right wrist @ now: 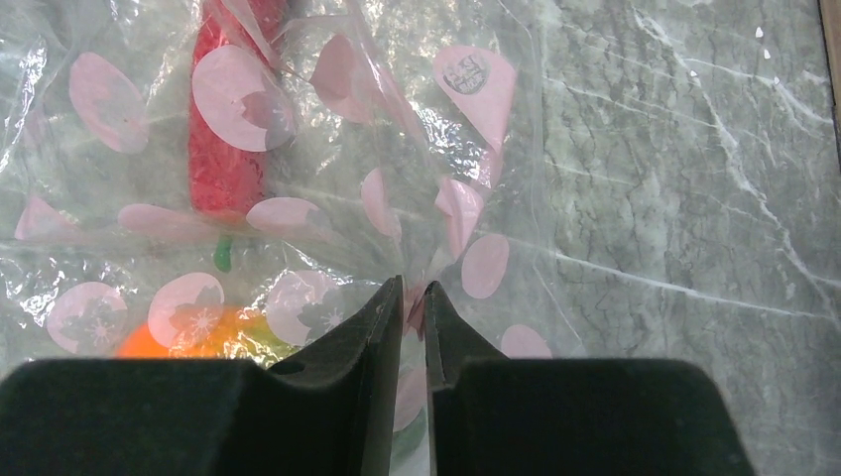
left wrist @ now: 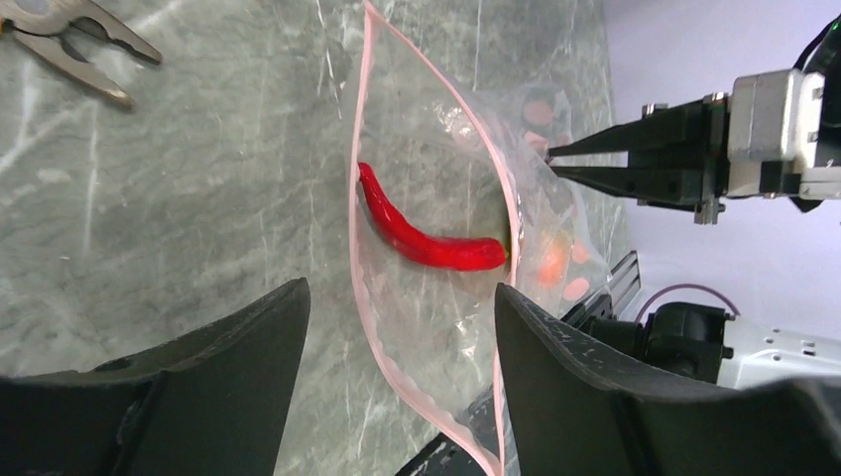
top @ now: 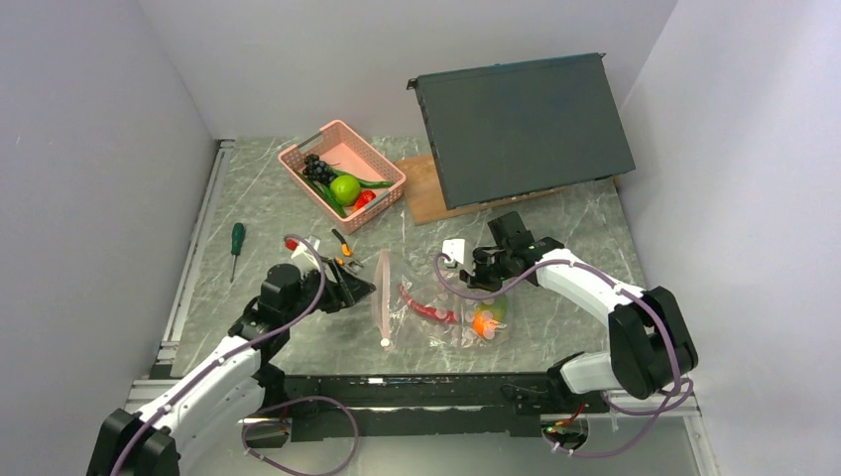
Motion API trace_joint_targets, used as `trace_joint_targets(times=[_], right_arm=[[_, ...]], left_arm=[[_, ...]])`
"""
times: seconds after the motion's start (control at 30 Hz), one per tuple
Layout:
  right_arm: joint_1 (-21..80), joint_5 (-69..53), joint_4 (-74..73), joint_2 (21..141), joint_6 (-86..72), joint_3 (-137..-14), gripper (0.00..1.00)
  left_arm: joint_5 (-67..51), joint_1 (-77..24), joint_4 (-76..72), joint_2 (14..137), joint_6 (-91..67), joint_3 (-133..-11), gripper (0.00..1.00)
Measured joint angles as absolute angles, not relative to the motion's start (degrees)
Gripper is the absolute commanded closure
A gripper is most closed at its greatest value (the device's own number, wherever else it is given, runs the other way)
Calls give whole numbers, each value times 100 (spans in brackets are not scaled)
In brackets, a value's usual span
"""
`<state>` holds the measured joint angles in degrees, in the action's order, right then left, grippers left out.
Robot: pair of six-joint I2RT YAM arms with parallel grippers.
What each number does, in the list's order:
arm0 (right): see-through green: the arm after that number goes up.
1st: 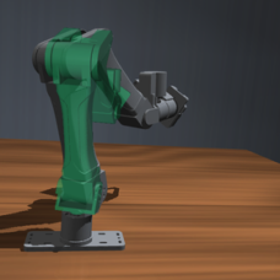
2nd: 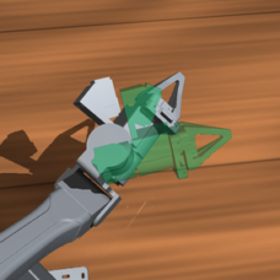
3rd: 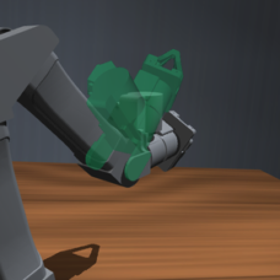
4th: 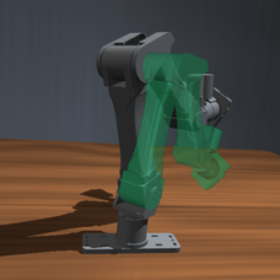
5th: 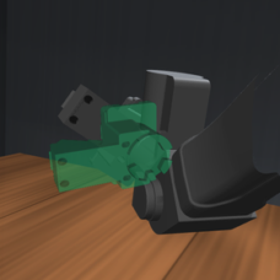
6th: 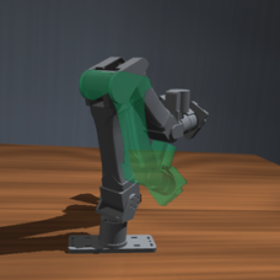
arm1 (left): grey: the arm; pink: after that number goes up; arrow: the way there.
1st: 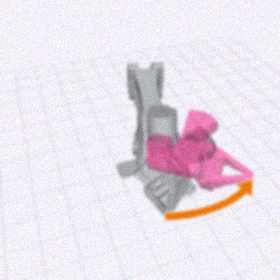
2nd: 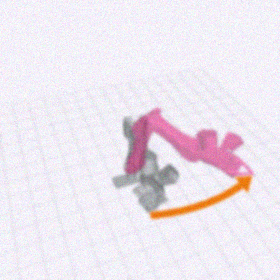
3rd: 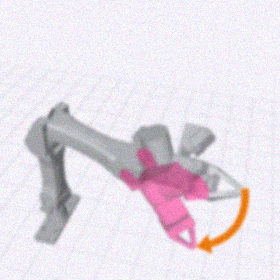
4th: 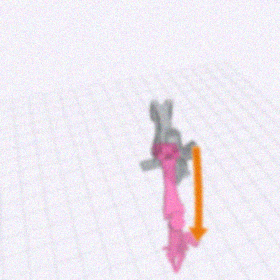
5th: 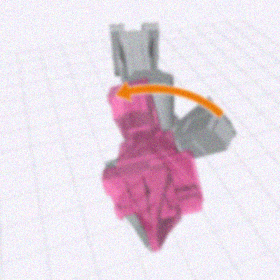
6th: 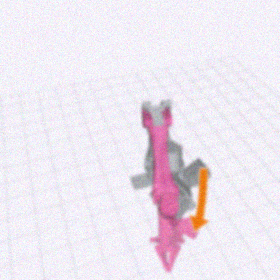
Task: Open the zip-top bag and remove the fake food
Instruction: Place the fake fruit in the bin, then pick up the fake vegetable from the zipper food storage bag.
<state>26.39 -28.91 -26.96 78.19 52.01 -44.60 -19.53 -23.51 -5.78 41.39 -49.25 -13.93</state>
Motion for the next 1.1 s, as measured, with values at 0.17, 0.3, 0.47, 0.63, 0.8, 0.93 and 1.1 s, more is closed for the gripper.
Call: trace_joint_targets(times=[0.17, 0.3, 0.47, 0.63, 0.8, 0.93, 1.1], right_arm=[[2639, -2897, -2694, 7819, 5236, -4460, 84], [2639, -2904, -2694, 7819, 5251, -4458, 84], [2639, -2906, -2694, 7819, 5253, -4451, 84], [2639, -2908, -2698, 7819, 5260, -4447, 84], [2668, -2910, -2709, 7819, 5295, -4438, 84], [2679, -2912, -2716, 7819, 5304, -4438, 84], [2681, -2917, -2718, 7819, 5308, -4436, 84]], left_arm=[[-1678, -2832, -775, 4473, -4936, -1396, 40], [-1533, -3118, -998, 4888, -4965, -1402, 44], [-1426, -3393, -1164, 5402, -5030, -1557, 46], [-1310, -3662, -1334, 5697, -5030, -1796, 46], [-1214, -3802, -1481, 6012, -5033, -1907, 46], [-1149, -3824, -1463, 6149, -5017, -1964, 45], [-808, -3830, -1033, 5948, -4818, -2143, 44]])
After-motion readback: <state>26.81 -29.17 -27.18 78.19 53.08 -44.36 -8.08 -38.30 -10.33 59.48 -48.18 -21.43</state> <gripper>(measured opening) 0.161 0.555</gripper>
